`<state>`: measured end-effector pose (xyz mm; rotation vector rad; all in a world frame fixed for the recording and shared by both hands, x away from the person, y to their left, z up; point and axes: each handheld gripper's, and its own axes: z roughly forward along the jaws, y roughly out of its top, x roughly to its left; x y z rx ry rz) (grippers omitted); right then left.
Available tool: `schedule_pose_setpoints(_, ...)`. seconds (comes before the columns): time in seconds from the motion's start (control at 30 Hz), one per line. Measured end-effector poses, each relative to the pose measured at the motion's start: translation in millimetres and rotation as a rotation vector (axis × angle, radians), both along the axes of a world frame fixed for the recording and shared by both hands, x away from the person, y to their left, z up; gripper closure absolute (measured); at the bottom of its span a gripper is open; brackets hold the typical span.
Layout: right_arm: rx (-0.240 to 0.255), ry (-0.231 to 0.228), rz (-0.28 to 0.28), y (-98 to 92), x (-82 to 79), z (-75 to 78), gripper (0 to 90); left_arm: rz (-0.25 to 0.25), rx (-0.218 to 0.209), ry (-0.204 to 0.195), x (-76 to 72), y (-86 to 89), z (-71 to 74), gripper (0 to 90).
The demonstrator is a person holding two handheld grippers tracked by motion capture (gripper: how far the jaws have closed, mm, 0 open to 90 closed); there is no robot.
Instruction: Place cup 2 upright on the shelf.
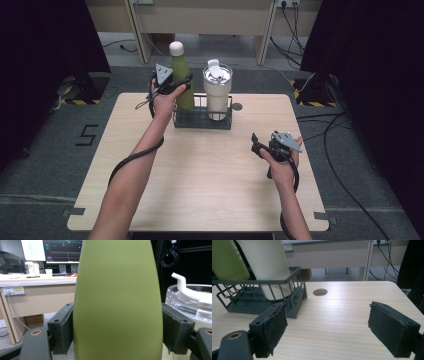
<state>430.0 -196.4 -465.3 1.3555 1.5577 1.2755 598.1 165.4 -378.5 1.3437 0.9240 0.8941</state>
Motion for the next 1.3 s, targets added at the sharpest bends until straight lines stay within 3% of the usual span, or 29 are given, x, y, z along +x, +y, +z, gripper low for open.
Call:
schedule_pose_setpoints(0.73,-0.006,-0.002,0.003,0.0,0.4,0.1,15.3,0.012,0.031,0.051,4.4,-2.4,-23.9,23.1)
schedule_pose_setpoints(1.17,-0.004,0.003,0.007,2.1,0.2,-0.5,15.3,-0.015,0.059,0.049,2.8,-2.9,-23.8,22.6)
schedule_pose_setpoints(1.3,-0.006,0.004,0.008,3.3,0.0,-0.8,15.3,-0.018,0.045,0.046,2.4,-3.5,-22.1,21.1)
